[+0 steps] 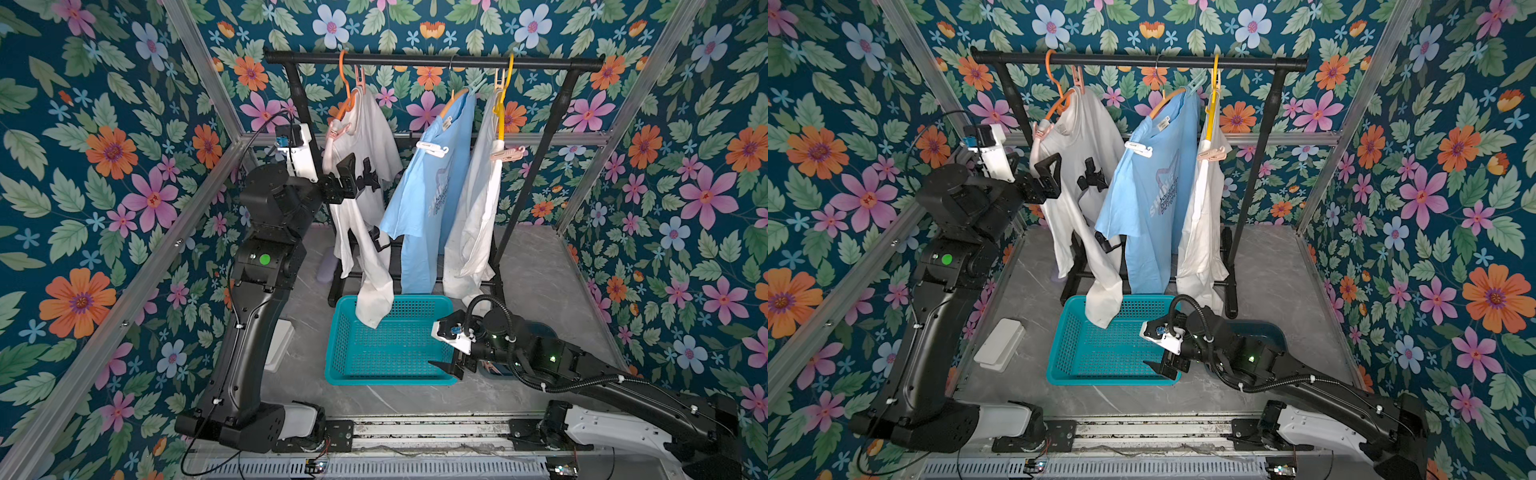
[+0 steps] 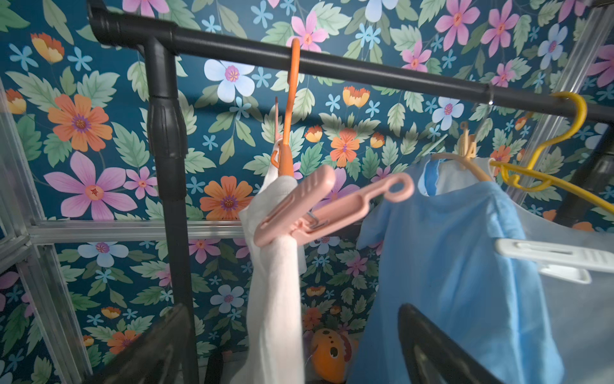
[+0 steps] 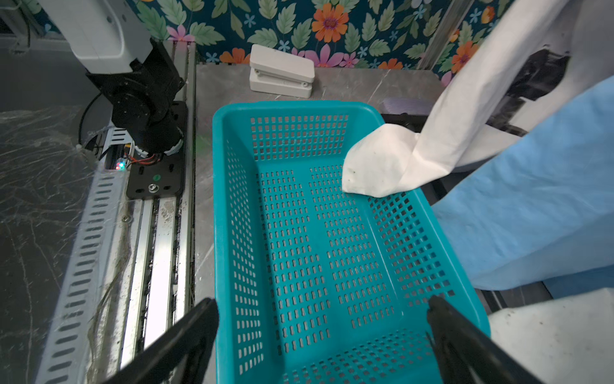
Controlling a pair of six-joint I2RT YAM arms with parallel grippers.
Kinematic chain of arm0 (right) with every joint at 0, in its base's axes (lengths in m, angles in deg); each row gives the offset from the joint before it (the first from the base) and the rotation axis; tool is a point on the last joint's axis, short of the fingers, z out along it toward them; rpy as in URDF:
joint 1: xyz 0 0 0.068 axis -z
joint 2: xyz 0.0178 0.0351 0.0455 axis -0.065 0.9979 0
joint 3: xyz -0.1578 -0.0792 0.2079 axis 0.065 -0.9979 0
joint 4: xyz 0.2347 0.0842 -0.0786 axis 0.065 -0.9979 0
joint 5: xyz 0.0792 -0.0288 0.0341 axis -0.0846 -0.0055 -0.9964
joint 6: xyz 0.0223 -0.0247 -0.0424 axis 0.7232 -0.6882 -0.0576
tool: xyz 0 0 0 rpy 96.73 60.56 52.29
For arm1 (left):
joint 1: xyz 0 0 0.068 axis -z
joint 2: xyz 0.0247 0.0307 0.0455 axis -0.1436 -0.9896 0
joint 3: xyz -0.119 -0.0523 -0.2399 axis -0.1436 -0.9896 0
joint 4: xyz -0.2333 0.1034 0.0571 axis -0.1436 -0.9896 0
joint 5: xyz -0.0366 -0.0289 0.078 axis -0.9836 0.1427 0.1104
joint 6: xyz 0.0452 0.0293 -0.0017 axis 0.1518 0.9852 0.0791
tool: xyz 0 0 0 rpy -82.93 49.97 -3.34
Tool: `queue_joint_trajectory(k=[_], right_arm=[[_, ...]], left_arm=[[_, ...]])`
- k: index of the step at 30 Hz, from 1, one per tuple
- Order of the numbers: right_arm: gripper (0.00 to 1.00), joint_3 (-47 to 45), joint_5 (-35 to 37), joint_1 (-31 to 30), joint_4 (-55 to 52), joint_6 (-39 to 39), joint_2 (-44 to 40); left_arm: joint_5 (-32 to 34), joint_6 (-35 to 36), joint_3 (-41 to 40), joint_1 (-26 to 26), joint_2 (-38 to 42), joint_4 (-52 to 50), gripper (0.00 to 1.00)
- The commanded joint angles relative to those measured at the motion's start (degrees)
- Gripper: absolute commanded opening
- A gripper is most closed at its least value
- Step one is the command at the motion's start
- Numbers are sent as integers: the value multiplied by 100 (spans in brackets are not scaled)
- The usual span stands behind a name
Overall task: Use clothespins to secure the t-shirt on both sides of the hanger
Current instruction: Hang the hanger on the clothesline, then adjust the basket at the center of the board.
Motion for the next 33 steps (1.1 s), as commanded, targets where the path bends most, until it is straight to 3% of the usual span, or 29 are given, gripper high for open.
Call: queue_joint_trajectory(k=[1,11,15,20,27,31,33], right_arm=[[99,129,-150,-220,-61,-214,378],[78,456,-290,-739,643,49,1932],[77,706,-218,-810,680,215,2443],[77,765,-241,-969,536,352,2714],[76,778,208,-1161,150,589,2863],[61,793,581,-1210,149,708,3017],[58,826,650,-1234,147,715,3090]], left_arm=[[-37,90,-264,0,399,105,100],[2,-77,-1952,1,1994,-419,91],[137,-119,-2567,-2,2449,-572,89],[556,-166,-3126,-2,2772,-873,90],[616,-363,-3616,-1,2962,-883,91],[798,-396,-3705,2,3063,-852,92],[882,-395,-3761,-3,3132,-815,92]])
